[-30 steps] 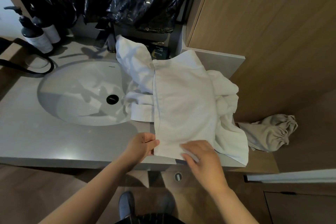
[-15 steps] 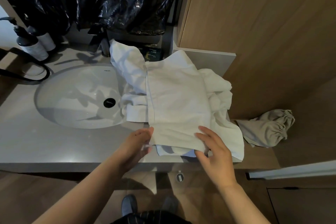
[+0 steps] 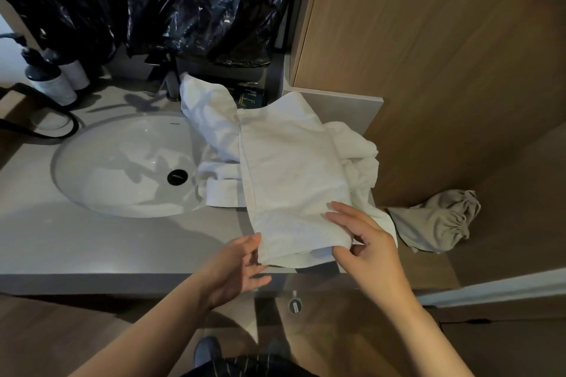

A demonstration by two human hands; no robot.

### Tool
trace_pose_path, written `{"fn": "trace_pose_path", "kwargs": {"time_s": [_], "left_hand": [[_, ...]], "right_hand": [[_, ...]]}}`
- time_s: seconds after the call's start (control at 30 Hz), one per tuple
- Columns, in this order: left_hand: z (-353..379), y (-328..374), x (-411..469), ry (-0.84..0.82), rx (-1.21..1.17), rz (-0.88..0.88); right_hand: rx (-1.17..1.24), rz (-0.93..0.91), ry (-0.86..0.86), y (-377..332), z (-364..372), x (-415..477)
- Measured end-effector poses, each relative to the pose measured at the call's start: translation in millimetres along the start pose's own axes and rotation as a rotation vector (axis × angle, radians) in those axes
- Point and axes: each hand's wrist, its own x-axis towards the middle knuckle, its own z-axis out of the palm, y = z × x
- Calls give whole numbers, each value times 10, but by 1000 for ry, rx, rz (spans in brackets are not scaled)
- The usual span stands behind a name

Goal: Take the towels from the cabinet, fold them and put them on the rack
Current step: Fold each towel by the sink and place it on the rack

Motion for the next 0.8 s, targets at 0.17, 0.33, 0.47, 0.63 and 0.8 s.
{"fn": "trace_pose_path", "kwargs": {"time_s": [0.17,0.33,0.47,0.63,0.8], "left_hand": [[153,175,-251,36,-232,200],[486,801,-838,154,105,557],[965,1447,-1242,277,402,772],[1587,2175,-1595,247,425,864],[1930,2578,-1845,38,162,856]], "right_hand": [[-104,-35,-24,-139,-194,12],[-153,-138,77,-523,-529,193],[-2,-249,136,-1032,-863,536],[122,-470,113,-1626,-1268,860],[-46,-618,144,-1779,-1574,979]]}}
